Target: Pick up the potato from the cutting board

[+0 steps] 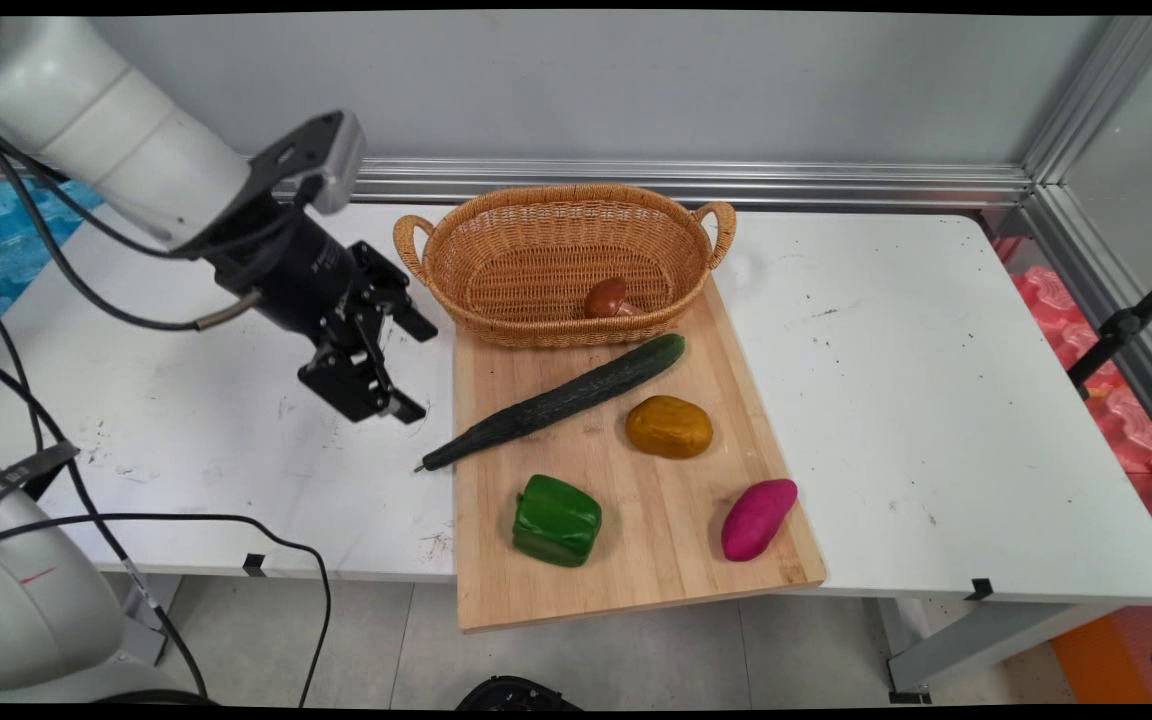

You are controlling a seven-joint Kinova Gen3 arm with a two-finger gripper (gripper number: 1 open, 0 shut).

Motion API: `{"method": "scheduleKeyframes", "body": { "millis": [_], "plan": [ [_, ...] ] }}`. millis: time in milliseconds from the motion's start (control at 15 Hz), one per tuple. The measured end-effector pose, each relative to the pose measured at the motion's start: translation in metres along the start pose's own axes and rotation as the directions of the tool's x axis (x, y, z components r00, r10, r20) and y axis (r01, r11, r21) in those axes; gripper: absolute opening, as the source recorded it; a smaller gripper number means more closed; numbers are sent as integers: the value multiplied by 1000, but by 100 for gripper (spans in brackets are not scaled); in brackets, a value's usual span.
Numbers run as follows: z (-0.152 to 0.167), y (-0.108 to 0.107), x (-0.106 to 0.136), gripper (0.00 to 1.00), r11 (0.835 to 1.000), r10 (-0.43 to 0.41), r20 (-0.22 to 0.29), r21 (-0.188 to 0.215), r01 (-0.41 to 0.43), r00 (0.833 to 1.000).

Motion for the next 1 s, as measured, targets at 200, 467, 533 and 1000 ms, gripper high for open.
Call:
{"method": "scheduleKeyframes", "body": {
  "millis": [200, 467, 533, 1000],
  "plan": [
    [-3, -4, 8, 100, 1000, -5, -40, 12, 5, 999],
    [11, -14, 34, 100, 999, 24, -76, 25, -22, 997],
    [17, -16, 41, 100, 999, 36, -80, 27, -34, 996],
    [73, -31, 92, 100, 990, 140, -85, 10, -140, 987]
  ]
}}
